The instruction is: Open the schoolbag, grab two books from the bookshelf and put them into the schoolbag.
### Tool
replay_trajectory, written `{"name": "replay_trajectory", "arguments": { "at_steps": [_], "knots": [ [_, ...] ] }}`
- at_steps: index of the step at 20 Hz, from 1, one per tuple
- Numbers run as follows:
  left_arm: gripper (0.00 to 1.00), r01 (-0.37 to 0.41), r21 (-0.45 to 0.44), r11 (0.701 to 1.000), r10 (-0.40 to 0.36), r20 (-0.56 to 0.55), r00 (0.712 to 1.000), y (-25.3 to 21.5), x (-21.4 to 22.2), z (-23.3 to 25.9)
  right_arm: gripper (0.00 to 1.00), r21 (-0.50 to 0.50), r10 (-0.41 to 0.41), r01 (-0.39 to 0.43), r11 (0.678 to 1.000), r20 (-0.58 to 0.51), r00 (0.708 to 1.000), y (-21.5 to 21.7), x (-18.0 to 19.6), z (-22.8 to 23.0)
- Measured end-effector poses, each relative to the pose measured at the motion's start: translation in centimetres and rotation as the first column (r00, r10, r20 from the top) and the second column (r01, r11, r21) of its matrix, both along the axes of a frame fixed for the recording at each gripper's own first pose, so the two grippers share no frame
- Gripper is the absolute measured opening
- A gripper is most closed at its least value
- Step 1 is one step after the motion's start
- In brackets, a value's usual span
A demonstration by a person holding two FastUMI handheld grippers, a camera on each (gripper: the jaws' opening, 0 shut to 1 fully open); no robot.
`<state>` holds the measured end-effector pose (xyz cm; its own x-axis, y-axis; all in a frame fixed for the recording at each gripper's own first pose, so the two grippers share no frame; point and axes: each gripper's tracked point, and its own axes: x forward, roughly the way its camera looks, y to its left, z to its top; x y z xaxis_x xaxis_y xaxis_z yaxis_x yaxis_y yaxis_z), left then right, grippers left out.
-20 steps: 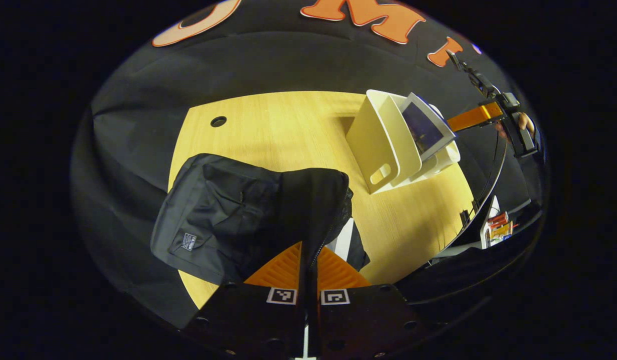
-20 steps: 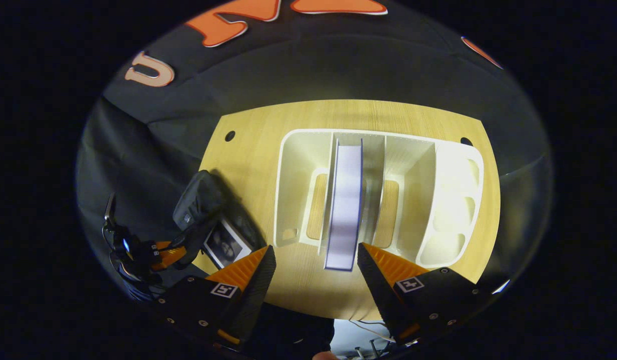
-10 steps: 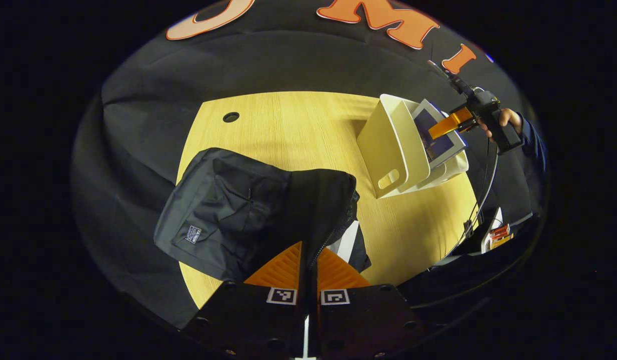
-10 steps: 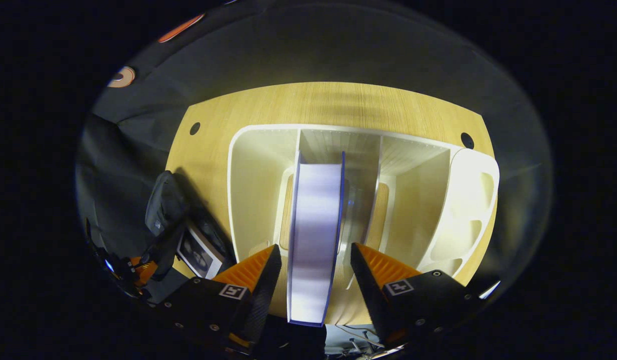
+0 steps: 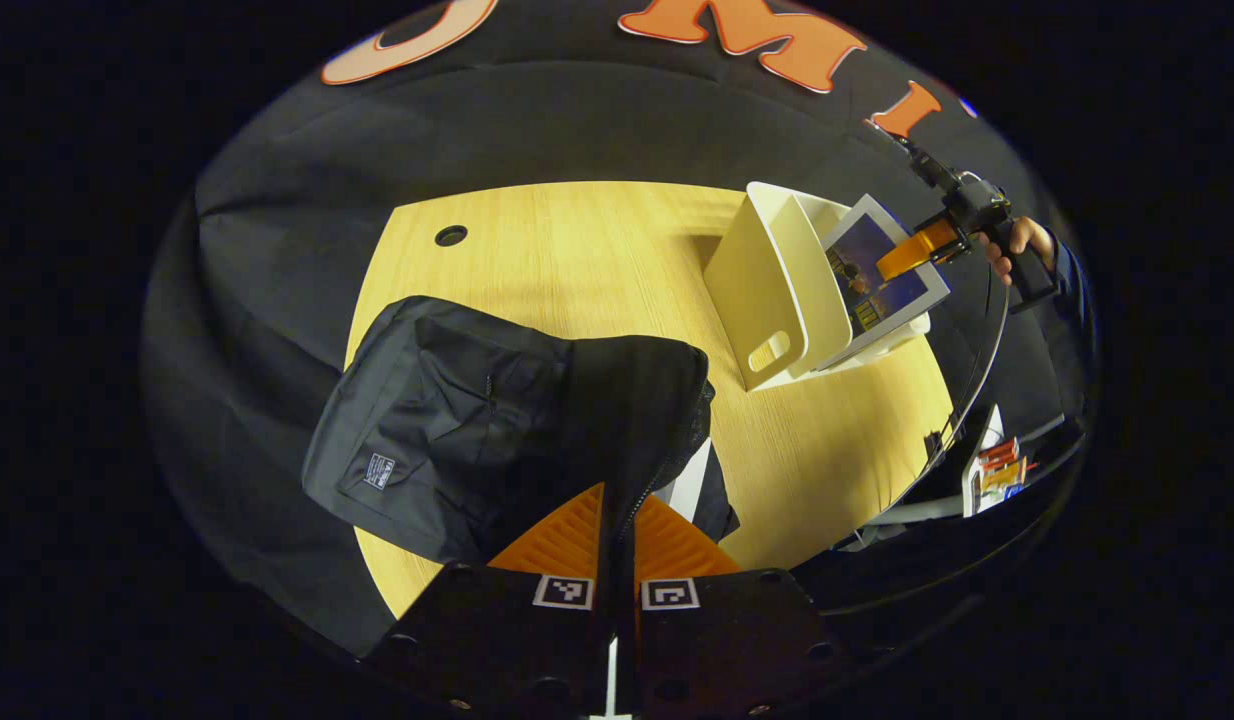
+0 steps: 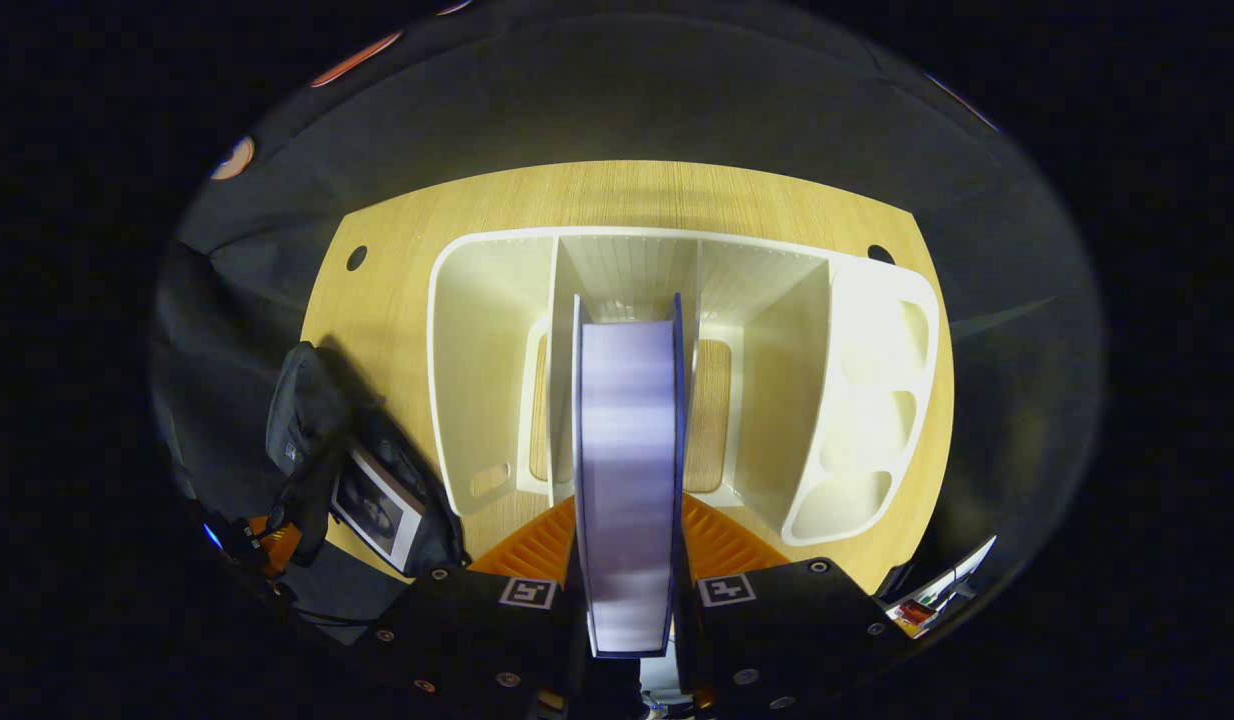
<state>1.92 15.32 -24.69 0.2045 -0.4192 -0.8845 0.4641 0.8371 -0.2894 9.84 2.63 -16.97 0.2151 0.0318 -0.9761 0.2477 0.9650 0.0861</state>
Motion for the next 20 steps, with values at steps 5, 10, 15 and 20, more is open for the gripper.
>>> {"name": "replay_trajectory", "arguments": {
  "at_steps": [5, 10, 15, 20],
  "knots": [
    [0.04, 0.095, -0.014, 0.995, -0.094, 0.022, 0.995, -0.1, 0.0, 0.0, 0.37, 0.009, -0.059, 0.059, 0.998, 0.007, 0.998, 2.3, -6.1, 1.2],
    [0.04, 0.181, -0.029, 0.983, -0.179, 0.041, 0.983, -0.1, -0.1, 0.1, 0.36, 0.025, -0.141, 0.141, 0.990, -0.007, 0.990, 4.5, -12.3, 1.2],
    [0.04, 0.249, -0.037, 0.968, -0.246, 0.054, 0.968, 0.1, -0.2, 0.0, 0.36, 0.110, -0.226, 0.222, 0.969, 0.024, 0.974, 7.8, -16.3, 2.5],
    [0.04, 0.291, -0.043, 0.956, -0.288, 0.062, 0.956, 0.3, 0.1, 0.1, 0.36, 0.208, -0.272, 0.247, 0.947, 0.101, 0.957, 11.3, -18.4, 5.0]
  ]
}}
